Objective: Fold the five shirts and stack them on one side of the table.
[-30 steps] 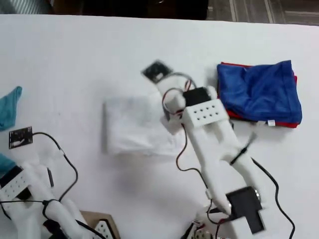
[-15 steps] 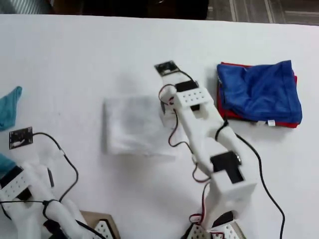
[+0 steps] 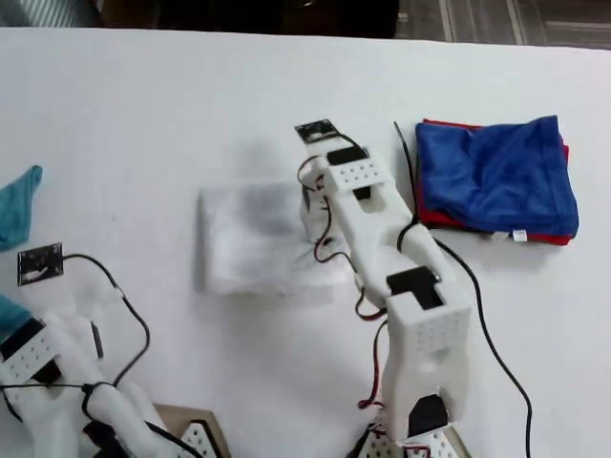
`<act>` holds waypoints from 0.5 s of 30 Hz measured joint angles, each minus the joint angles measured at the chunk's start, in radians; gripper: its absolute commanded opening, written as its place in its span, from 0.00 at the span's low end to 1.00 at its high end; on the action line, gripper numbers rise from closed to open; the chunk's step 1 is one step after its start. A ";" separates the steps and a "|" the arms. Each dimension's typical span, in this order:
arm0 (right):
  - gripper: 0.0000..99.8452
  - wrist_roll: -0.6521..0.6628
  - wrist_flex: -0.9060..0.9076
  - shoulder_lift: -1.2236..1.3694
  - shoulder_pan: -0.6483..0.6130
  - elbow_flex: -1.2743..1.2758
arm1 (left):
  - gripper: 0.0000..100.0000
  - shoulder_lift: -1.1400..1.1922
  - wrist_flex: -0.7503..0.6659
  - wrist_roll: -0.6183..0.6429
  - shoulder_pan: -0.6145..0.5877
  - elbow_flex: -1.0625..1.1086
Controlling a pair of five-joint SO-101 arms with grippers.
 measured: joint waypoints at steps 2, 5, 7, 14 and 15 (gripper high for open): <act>0.19 0.000 0.052 0.044 0.000 -0.068 | 0.03 0.000 0.000 0.000 0.000 0.000; 0.01 0.000 0.135 0.114 0.000 -0.172 | 0.03 0.000 0.000 0.000 0.000 0.000; 0.05 0.000 0.184 0.163 0.000 -0.236 | 0.03 0.000 0.000 0.000 0.000 0.000; 0.03 0.000 0.313 0.278 0.006 -0.417 | 0.03 0.000 0.000 0.000 0.000 0.000; 0.03 0.000 0.322 0.284 0.006 -0.433 | 0.03 0.000 0.000 0.000 0.000 0.000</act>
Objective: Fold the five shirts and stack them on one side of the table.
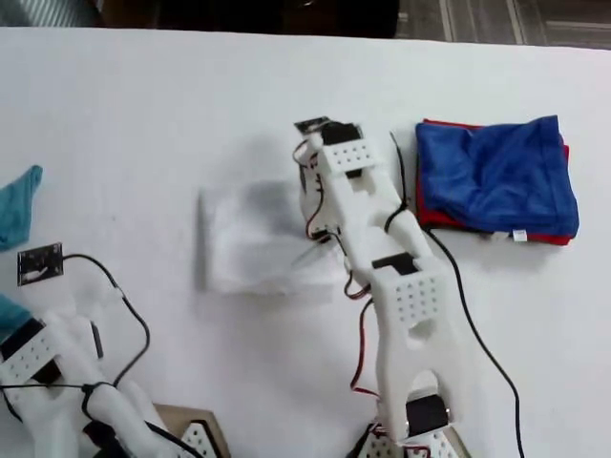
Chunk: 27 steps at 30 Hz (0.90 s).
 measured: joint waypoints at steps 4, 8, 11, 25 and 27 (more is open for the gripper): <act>0.12 -0.002 0.044 0.008 0.000 -0.044 | 0.03 0.000 0.000 0.000 0.000 0.000; 0.21 -0.002 0.061 0.002 -0.005 -0.068 | 0.03 0.000 0.000 0.000 0.000 0.000; 0.22 -0.002 0.069 -0.023 -0.006 -0.066 | 0.03 0.000 0.000 0.000 0.000 0.000; 0.23 -0.002 0.121 -0.146 -0.005 -0.074 | 0.03 0.000 0.000 0.000 0.000 0.000; 0.25 -0.002 0.121 -0.147 -0.015 -0.077 | 0.03 0.000 0.000 0.000 0.000 0.000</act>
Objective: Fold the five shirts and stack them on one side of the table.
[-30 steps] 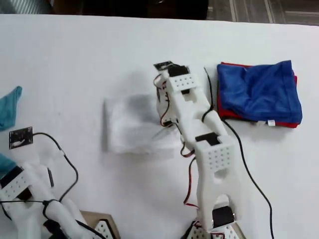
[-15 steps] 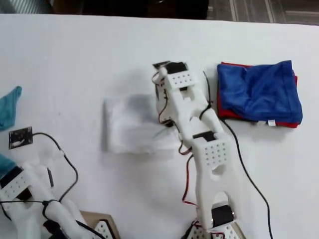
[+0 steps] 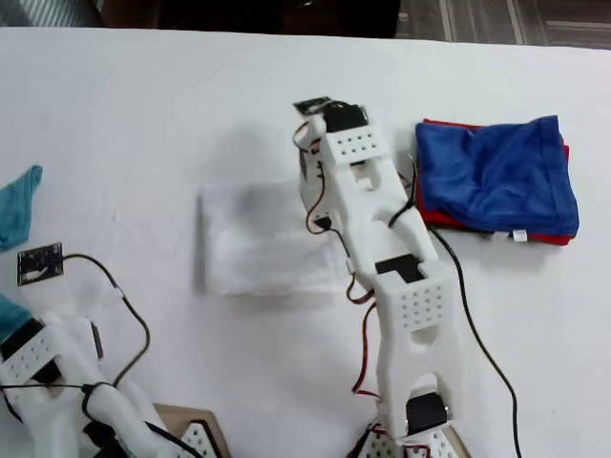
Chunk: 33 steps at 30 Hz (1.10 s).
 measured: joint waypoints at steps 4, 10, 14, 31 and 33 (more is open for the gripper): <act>0.31 0.000 0.000 0.000 -0.038 0.000 | 0.03 0.000 0.000 0.000 0.000 0.000; 0.31 0.000 -0.014 0.000 -0.048 0.000 | 0.03 0.000 0.000 0.000 0.000 0.000; 0.31 0.000 -0.028 0.032 -0.032 0.000 | 0.03 0.000 0.000 0.000 0.000 0.000; 0.15 0.000 -0.052 0.186 -0.043 -0.043 | 0.03 0.000 0.000 0.000 0.000 0.000; 0.06 0.000 -0.048 0.186 -0.051 -0.043 | 0.03 0.000 0.000 0.000 0.000 0.000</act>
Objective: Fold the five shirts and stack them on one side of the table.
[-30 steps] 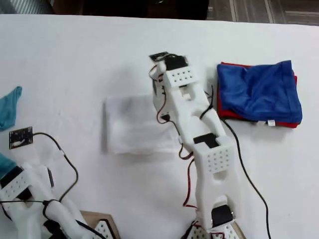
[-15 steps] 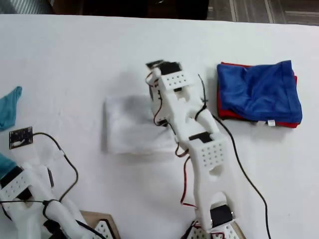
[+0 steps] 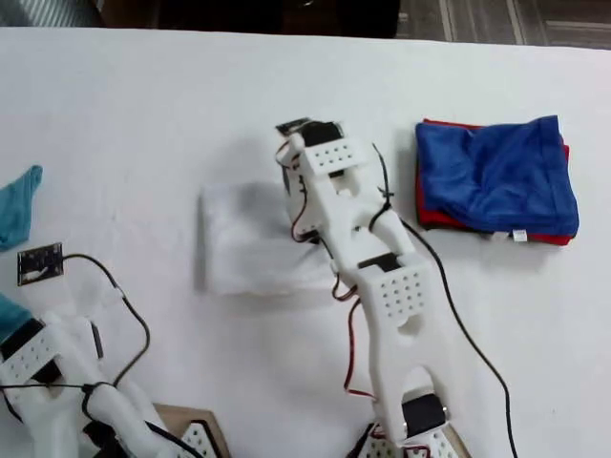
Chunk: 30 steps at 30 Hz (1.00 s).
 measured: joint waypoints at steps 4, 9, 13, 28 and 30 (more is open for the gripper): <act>0.04 0.018 0.002 0.000 -0.005 0.000 | 0.03 0.000 0.000 0.000 0.000 0.000; 0.04 0.025 0.002 0.000 -0.006 0.000 | 0.03 0.000 0.000 0.000 0.000 0.000; 0.02 0.037 0.002 0.000 -0.006 0.000 | 0.03 0.000 0.000 0.000 0.000 0.000; 0.02 0.316 0.058 -0.272 0.169 0.020 | 0.03 0.000 0.000 0.000 0.000 0.000; 0.02 0.362 0.060 -0.348 0.204 0.020 | 0.03 0.000 0.000 0.000 0.000 0.000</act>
